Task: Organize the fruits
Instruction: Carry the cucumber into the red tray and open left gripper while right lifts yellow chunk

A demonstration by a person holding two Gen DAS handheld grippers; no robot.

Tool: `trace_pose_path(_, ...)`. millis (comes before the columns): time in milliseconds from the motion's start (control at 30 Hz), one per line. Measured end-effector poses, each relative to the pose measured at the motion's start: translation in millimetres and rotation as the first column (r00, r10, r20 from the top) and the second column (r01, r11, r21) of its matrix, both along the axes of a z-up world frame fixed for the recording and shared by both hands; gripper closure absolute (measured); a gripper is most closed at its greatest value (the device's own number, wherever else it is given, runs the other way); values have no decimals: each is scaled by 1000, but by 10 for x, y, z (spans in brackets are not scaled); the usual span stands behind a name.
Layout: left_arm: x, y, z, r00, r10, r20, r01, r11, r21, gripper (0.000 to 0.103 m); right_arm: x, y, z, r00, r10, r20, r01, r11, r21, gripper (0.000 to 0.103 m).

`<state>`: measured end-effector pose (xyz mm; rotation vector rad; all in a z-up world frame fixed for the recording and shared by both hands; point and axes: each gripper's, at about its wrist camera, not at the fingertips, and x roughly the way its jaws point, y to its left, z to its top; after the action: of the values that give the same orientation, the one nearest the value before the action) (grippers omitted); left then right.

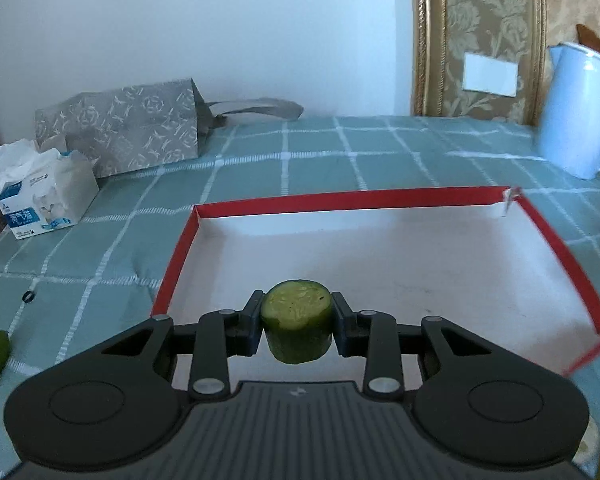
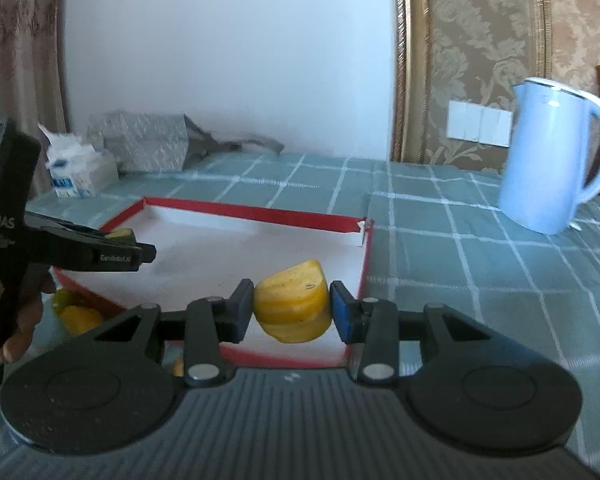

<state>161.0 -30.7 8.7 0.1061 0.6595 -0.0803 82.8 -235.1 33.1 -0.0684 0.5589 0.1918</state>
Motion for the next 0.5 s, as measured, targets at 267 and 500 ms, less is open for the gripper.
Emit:
trace_pose_path(267,-29,-47,80,996,24,81,-33,994,104,31,549,245,-270,988,41,-146,-46,998,-32,64)
trace_pose_path(500,-291,207,388,989,97,116,-105,992,69,31,625,228,-353,976,41,-212,-46,999,-19,53)
